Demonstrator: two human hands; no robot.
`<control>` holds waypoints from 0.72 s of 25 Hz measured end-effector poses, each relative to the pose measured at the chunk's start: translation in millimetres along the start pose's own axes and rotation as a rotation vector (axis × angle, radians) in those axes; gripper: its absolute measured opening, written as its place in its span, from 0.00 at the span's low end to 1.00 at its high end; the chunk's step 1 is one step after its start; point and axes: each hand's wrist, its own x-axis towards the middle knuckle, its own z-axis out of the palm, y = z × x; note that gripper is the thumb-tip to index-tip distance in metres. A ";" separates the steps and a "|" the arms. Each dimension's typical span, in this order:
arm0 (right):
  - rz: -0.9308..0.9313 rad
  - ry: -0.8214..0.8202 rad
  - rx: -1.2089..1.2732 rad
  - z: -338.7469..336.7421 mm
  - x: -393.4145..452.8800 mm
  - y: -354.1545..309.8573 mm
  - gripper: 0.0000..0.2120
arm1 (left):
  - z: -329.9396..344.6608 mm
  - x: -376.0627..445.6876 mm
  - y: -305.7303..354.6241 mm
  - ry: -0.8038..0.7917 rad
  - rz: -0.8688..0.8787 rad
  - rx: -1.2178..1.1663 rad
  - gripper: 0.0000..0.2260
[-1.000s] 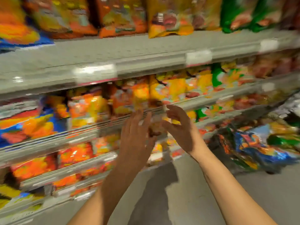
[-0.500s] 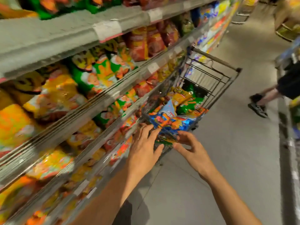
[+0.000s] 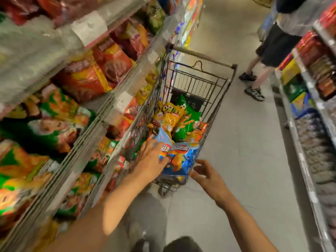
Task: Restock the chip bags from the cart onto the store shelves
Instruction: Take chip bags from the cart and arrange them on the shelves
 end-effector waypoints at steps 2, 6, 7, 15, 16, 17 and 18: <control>0.037 -0.010 0.015 -2.0 30.9 -5.8 0.23 | 4.2 30.6 -6.7 -0.061 -0.024 -0.020 0.27; 0.033 -0.054 -0.057 -19.5 108.0 -14.3 0.28 | 32.0 74.8 -18.6 -0.170 -0.068 0.034 0.28; 0.001 -0.073 -0.105 -26.6 134.3 -15.5 0.29 | 42.3 86.6 -20.5 -0.177 -0.095 0.053 0.28; -0.426 -0.463 -0.760 -51.1 348.8 -5.5 0.40 | 162.7 149.5 -26.4 -0.420 -0.468 -0.045 0.36; -0.511 -0.521 -0.877 -47.2 368.7 -1.5 0.41 | 176.8 153.2 -24.6 -0.456 -0.508 -0.061 0.39; -0.570 -0.575 -1.002 -44.0 385.5 4.7 0.43 | 189.6 155.8 -20.5 -0.472 -0.535 -0.058 0.42; -0.620 -0.596 -1.131 -40.8 396.7 8.3 0.45 | 195.8 156.7 -17.0 -0.476 -0.538 -0.036 0.44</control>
